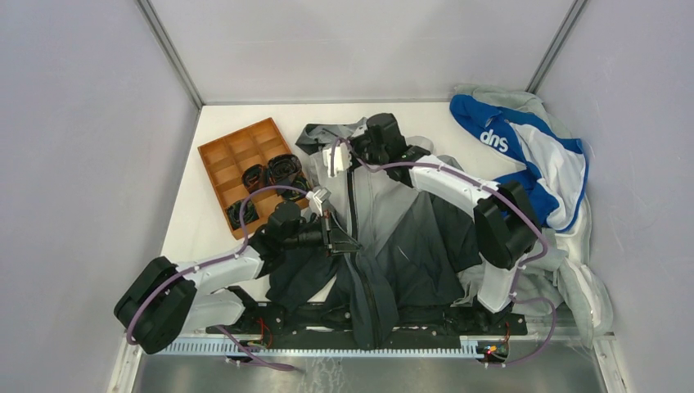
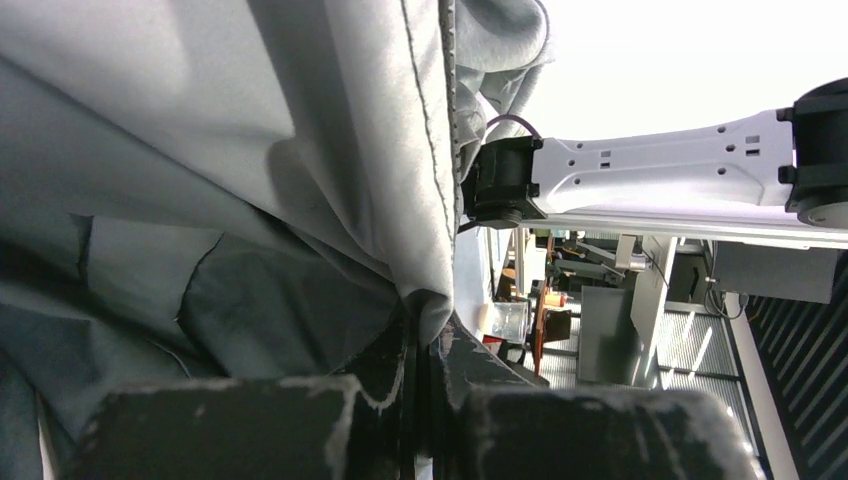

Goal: Zip up the jacket
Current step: Zip the zipper on the jacket.

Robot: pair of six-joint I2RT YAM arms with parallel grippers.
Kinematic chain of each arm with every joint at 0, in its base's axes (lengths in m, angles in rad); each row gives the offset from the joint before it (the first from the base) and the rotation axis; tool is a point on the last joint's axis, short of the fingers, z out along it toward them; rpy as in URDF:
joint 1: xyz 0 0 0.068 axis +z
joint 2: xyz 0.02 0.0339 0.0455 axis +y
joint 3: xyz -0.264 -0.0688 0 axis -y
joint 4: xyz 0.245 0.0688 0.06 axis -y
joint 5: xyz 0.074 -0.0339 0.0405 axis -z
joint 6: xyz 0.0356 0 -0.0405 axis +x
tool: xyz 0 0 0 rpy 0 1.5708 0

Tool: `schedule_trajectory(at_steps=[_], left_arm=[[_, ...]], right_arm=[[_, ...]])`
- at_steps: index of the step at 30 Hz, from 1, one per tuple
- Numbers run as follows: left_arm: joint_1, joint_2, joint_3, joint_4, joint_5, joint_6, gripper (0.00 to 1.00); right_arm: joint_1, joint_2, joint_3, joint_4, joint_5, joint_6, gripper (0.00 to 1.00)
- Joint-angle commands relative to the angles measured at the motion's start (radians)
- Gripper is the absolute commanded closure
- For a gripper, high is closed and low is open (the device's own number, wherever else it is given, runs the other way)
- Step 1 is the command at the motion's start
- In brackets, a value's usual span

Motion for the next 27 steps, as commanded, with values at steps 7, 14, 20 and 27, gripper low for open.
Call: schedule_trajectory(at_steps=[7, 14, 20, 27], left_arm=[[-0.013, -0.063, 0.009, -0.048, 0.123, -0.033, 0.96], [-0.013, -0.086, 0.017, -0.076, 0.129, -0.027, 0.96], [-0.014, -0.098, 0.026, -0.115, 0.114, -0.010, 0.94], [-0.014, -0.085, 0.018, -0.136, 0.085, 0.003, 0.82]], right_arm=[[-0.059, 0.115, 0.266, 0.128, 0.038, 0.009, 1.00], [-0.094, 0.219, 0.431, 0.109, 0.038, 0.037, 1.00], [-0.124, 0.248, 0.556, -0.081, -0.126, 0.143, 1.00], [-0.163, 0.177, 0.408, -0.194, -0.365, 0.402, 0.45]])
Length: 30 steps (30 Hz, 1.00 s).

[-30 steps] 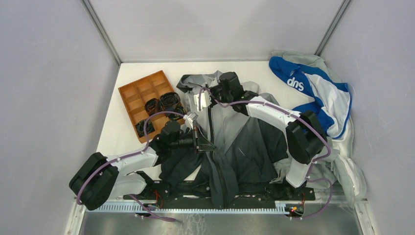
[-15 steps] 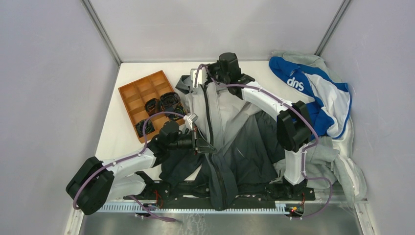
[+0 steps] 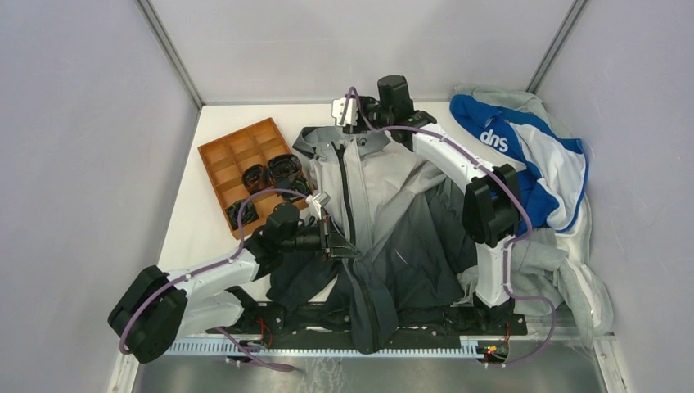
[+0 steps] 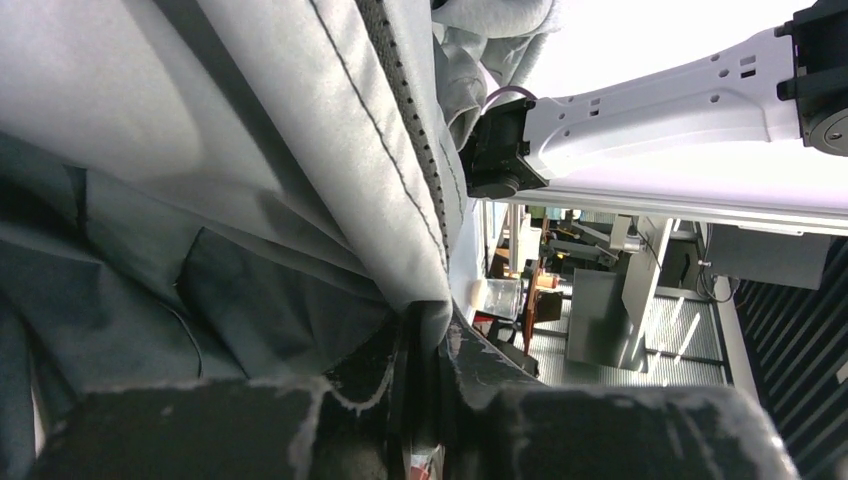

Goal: Zip up the jacket
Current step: Zip the zipper on the jacket.

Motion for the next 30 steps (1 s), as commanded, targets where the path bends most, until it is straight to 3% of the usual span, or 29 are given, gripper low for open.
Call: schedule_trajectory(at_steps=[1, 4, 8, 11, 15, 18, 21, 24, 30], left_arm=[[-0.010, -0.009, 0.026, -0.044, 0.045, 0.013, 0.79], [-0.008, -0.032, 0.078, -0.188, -0.021, 0.091, 0.62], [0.010, -0.097, 0.224, -0.486, -0.236, 0.263, 0.42], [0.030, -0.148, 0.342, -0.664, -0.411, 0.395, 0.28], [0.038, -0.212, 0.457, -0.774, -0.665, 0.510, 0.02], [0.042, -0.233, 0.513, -0.783, -0.818, 0.541, 0.00], [0.049, -0.225, 0.574, -0.743, -0.869, 0.577, 0.00], [0.070, -0.172, 0.632, -0.700, -0.838, 0.588, 0.00], [0.161, 0.014, 0.737, -0.709, -0.703, 0.560, 0.02]], right_arm=[[-0.033, -0.052, -0.052, -0.080, -0.205, 0.306, 0.41], [-0.059, -0.077, -0.086, -0.073, -0.268, 0.470, 0.29], [-0.093, -0.171, -0.222, 0.029, -0.309, 0.619, 0.23], [-0.117, -0.236, -0.278, 0.049, -0.331, 0.649, 0.22], [-0.145, -0.318, -0.330, 0.003, -0.355, 0.607, 0.20], [-0.157, -0.383, -0.360, -0.082, -0.349, 0.507, 0.20], [-0.169, -0.437, -0.381, -0.153, -0.317, 0.427, 0.19], [-0.184, -0.474, -0.400, -0.177, -0.304, 0.418, 0.17], [-0.216, -0.491, -0.424, -0.152, -0.274, 0.559, 0.02]])
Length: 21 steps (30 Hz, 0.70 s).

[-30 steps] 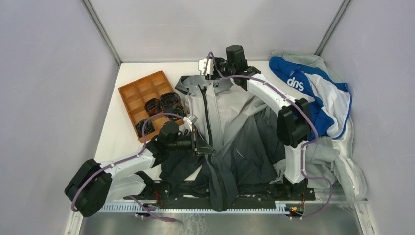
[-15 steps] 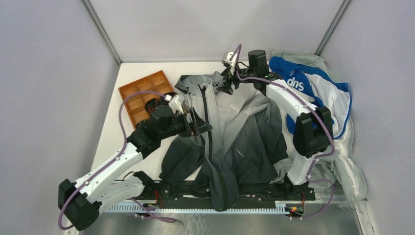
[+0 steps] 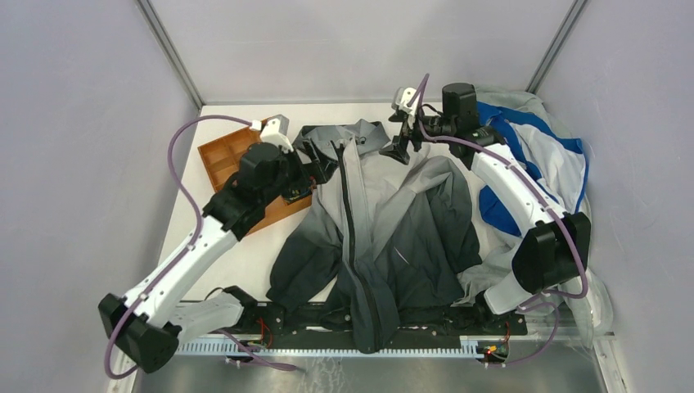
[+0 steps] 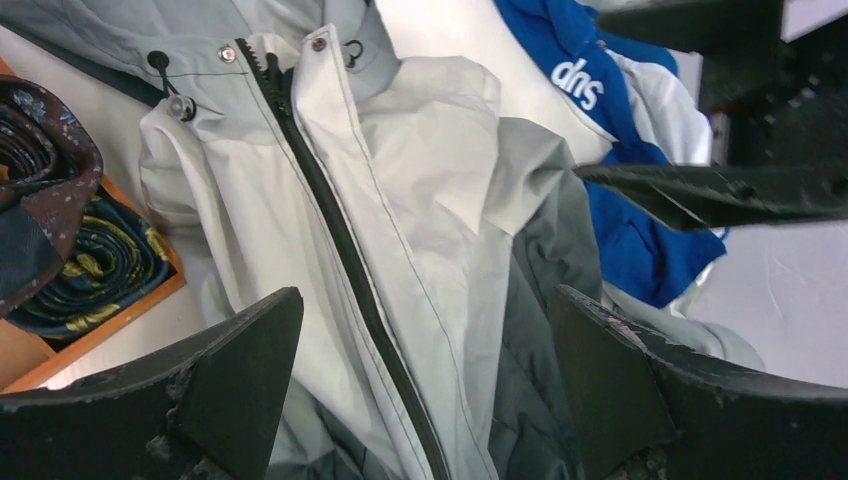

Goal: Zip up the jacket
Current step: Zip the zipper on the jacket.

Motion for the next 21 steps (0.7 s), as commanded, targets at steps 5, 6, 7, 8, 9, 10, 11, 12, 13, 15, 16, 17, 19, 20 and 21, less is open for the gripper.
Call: schedule_trajectory(at_steps=[5, 6, 7, 8, 9, 10, 11, 12, 13, 15, 16, 17, 19, 20, 21], left_arm=[[0.161, 0.246, 0.128, -0.003, 0.197, -0.039, 0.07], [0.172, 0.283, 0.141, -0.011, 0.204, -0.048, 0.07], [0.179, 0.310, 0.156, -0.022, 0.206, -0.053, 0.07], [0.182, 0.333, 0.170, -0.032, 0.204, -0.056, 0.08], [0.185, 0.358, 0.185, -0.042, 0.201, -0.057, 0.08], [0.185, 0.382, 0.200, -0.054, 0.192, -0.059, 0.08], [0.185, 0.406, 0.216, -0.068, 0.176, -0.066, 0.08], [0.185, 0.430, 0.233, -0.082, 0.163, -0.074, 0.09], [0.186, 0.455, 0.251, -0.098, 0.150, -0.079, 0.10], [0.186, 0.517, 0.298, -0.140, 0.133, -0.080, 0.15], [0.185, 0.550, 0.328, -0.163, 0.128, -0.071, 0.18], [0.186, 0.585, 0.359, -0.188, 0.131, -0.062, 0.20], [0.186, 0.653, 0.425, -0.239, 0.139, -0.048, 0.25], [0.186, 0.686, 0.454, -0.259, 0.150, -0.042, 0.28], [0.185, 0.717, 0.483, -0.275, 0.165, -0.037, 0.30]], right_arm=[[-0.048, 0.027, -0.001, -0.035, 0.010, 0.144, 0.02], [-0.053, 0.035, 0.000, -0.042, -0.002, 0.148, 0.02], [-0.055, 0.038, -0.003, -0.046, -0.012, 0.151, 0.02], [-0.058, 0.037, -0.012, -0.046, -0.016, 0.153, 0.02], [-0.059, 0.035, -0.023, -0.043, -0.014, 0.154, 0.02], [-0.061, 0.033, -0.033, -0.040, -0.008, 0.154, 0.02], [-0.062, 0.031, -0.040, -0.040, -0.002, 0.156, 0.02], [-0.064, 0.031, -0.044, -0.039, 0.002, 0.159, 0.02], [-0.065, 0.032, -0.050, -0.037, 0.003, 0.166, 0.02], [-0.069, 0.036, -0.055, -0.027, 0.001, 0.190, 0.02], [-0.069, 0.038, -0.055, -0.021, -0.002, 0.201, 0.02], [-0.071, 0.040, -0.055, -0.019, -0.008, 0.206, 0.02], [-0.071, 0.043, -0.057, -0.017, -0.017, 0.211, 0.02], [-0.073, 0.043, -0.058, -0.018, -0.019, 0.211, 0.02], [-0.073, 0.042, -0.061, -0.019, -0.021, 0.211, 0.02]])
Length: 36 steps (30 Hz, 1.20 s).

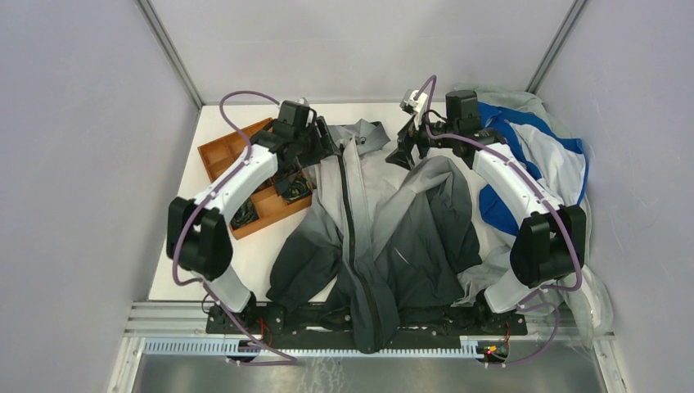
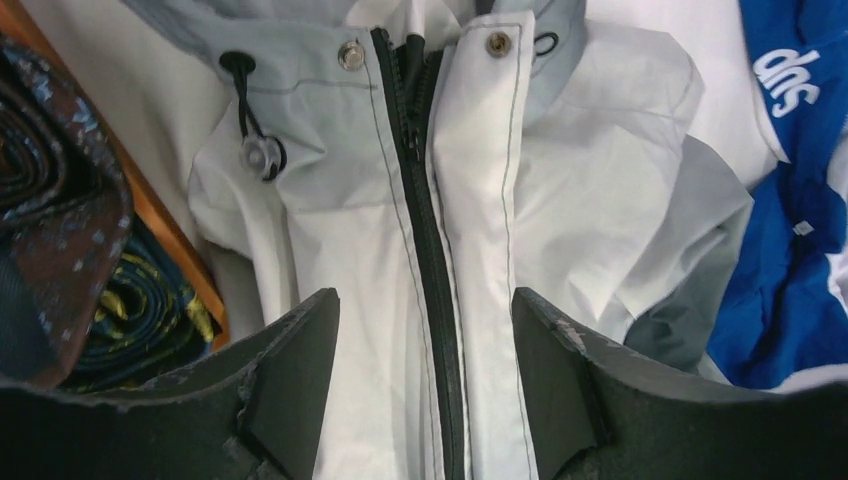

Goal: Zip up the jacket
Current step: Zip the zipper on the jacket.

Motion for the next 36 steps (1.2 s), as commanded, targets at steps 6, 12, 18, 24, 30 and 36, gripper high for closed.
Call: schedule_trajectory(at_steps=[6, 12, 18, 24, 30, 36], left_arm=[[-0.003, 0.225, 0.197, -0.169, 0.146, 0.018, 0.32], [-0.018, 0.265, 0.171, -0.160, 0.181, 0.031, 0.36], [-0.021, 0.295, 0.157, -0.102, 0.262, 0.054, 0.64], [-0.026, 0.226, 0.114, 0.012, 0.298, 0.111, 0.98], [-0.106, 0.035, -0.008, 0.192, 0.317, 0.239, 0.98], [-0.208, -0.120, -0.258, 0.414, 0.364, 0.267, 0.98]], right_arm=[[-0.010, 0.004, -0.009, 0.022, -0.041, 0.033, 0.02], [-0.011, 0.001, -0.011, 0.026, -0.049, 0.041, 0.02], [-0.011, -0.007, -0.004, 0.024, -0.053, 0.039, 0.02], [-0.010, -0.032, 0.023, 0.029, -0.070, -0.003, 0.02], [-0.011, -0.112, -0.042, 0.172, -0.206, -0.132, 0.02], [-0.007, -0.105, -0.056, 0.194, -0.309, -0.262, 0.02]])
